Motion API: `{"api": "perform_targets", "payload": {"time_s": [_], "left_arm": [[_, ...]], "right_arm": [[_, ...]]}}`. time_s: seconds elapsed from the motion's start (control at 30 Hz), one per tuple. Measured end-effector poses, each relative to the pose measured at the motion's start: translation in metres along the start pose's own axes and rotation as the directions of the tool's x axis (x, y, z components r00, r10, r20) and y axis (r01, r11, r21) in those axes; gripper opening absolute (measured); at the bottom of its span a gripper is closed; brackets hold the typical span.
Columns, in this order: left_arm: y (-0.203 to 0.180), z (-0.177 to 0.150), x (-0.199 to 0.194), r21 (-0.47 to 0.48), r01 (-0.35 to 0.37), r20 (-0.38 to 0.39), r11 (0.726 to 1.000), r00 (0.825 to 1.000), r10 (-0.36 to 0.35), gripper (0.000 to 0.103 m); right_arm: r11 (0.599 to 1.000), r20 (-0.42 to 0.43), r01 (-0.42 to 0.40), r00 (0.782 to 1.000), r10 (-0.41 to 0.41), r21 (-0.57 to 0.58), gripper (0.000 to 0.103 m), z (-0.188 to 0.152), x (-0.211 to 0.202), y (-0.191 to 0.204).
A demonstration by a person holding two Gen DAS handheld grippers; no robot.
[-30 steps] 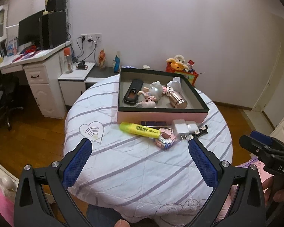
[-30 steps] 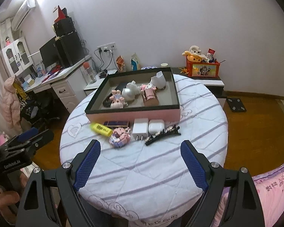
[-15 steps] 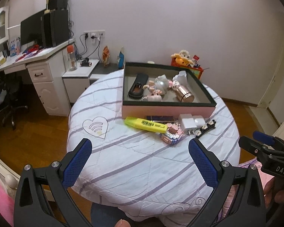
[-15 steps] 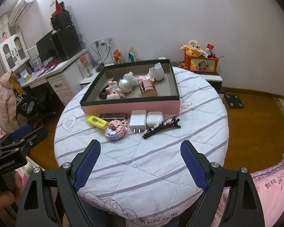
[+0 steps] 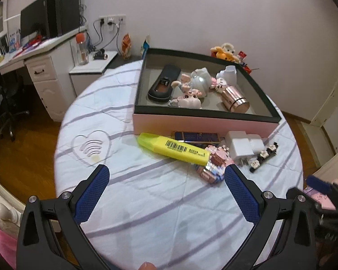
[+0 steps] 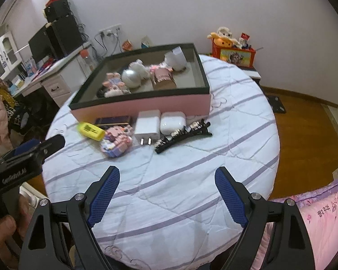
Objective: Organize rigid objects
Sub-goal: 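Approach and grasp the yellow highlighter with the left tool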
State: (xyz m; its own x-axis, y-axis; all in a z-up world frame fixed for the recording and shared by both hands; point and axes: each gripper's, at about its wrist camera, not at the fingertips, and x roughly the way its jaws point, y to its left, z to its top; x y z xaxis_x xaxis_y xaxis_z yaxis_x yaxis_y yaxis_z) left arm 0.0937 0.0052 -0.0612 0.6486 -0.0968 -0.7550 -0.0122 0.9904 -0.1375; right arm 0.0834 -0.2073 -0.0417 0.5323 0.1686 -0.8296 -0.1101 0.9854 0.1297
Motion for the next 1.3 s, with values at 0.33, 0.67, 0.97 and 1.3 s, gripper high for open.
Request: {"api": "perform_targets", "payload": {"time_s": [0.33,0.67,0.97,1.3], "left_arm": [[-0.001,0.01,0.072,-0.073,-0.062,-0.084,0.995,0.995,0.056,0.103],[0.031,0.0,0.071,-0.093,-0.113,-0.053,0.989,0.993,0.108,0.103],[0.018,0.008,0.084,-0.13,-0.131,-0.074,0.983,0.99,0.122,0.103],[0.013,-0.001,0.078,-0.112,-0.187,-0.067,0.976,0.981,0.18,0.103]], "right_arm": [[1.0,-0.036,-0.006,0.999,0.006,0.016,0.088,0.007,0.022,-0.011],[0.999,-0.068,-0.038,0.997,0.039,0.016,0.088,0.011,0.046,-0.008],[0.999,-0.074,-0.047,0.996,0.048,0.019,0.088,0.013,0.049,-0.007],[0.997,-0.076,-0.071,0.995,0.071,0.008,0.088,0.013,0.051,-0.003]]}}
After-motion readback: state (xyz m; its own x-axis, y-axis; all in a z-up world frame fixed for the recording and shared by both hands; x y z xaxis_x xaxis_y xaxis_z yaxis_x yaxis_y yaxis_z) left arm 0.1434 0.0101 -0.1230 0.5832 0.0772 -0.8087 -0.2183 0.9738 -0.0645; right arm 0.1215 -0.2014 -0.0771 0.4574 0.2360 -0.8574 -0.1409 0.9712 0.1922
